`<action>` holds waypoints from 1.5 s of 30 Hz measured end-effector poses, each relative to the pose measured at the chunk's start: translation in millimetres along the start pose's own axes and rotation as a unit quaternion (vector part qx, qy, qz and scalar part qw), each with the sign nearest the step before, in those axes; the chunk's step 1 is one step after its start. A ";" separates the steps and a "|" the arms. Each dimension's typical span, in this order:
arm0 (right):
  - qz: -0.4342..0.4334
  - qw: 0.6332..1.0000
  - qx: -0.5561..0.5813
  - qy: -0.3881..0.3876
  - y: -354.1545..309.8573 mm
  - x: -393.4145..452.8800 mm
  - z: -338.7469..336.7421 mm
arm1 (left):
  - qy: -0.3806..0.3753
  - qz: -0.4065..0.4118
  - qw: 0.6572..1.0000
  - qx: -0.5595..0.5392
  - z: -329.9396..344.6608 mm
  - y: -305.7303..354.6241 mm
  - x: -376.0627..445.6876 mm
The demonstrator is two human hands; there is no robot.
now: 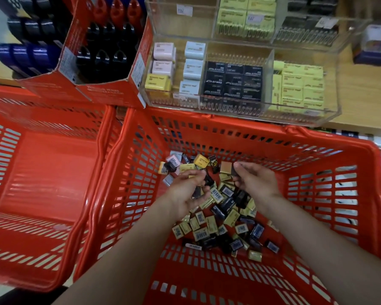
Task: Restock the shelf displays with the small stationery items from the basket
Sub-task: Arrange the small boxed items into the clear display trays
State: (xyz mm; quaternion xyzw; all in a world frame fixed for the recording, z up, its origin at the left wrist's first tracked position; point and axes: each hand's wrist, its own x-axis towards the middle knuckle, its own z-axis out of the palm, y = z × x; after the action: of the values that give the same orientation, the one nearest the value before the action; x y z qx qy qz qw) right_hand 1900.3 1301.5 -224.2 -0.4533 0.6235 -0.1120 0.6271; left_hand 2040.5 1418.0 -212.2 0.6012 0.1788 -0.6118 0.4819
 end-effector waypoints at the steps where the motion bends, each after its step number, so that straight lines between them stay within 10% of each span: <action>1: 0.022 0.998 0.048 -0.017 -3.2 -6.1 -1.4 | -0.005 -0.001 1.000 0.006 3.9 2.0 -4.3; 14: -0.029 0.953 -0.147 -0.264 -7.5 -32.4 6.2 | -0.008 0.038 0.999 -0.033 -5.0 -4.9 -0.2; 20: -0.259 0.853 -0.449 -0.058 -15.5 7.3 0.1 | -0.008 0.008 0.984 -0.176 -18.3 -1.1 10.7; 23: -0.238 0.779 -0.573 -0.091 -0.3 18.4 7.8 | -0.011 0.017 0.986 -0.165 -21.9 -0.1 11.8; 32: -0.201 0.759 -0.612 -0.096 17.8 28.4 10.7 | 0.040 0.041 0.997 -0.051 -20.3 0.7 6.4; 40: -0.237 0.933 -0.261 -0.068 5.9 -18.4 14.3 | 0.020 0.047 0.993 -0.106 -11.2 8.0 1.7; 45: -0.227 0.948 -0.189 -0.119 -0.8 -41.3 40.3 | 0.026 0.093 0.990 -0.106 -5.4 1.5 1.1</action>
State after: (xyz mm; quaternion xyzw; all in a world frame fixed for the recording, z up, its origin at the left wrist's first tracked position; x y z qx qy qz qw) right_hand 1928.1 1347.5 -203.1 -0.7026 0.4352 -0.0770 0.5577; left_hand 2045.0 1421.2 -213.8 0.5766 0.1985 -0.5265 0.5924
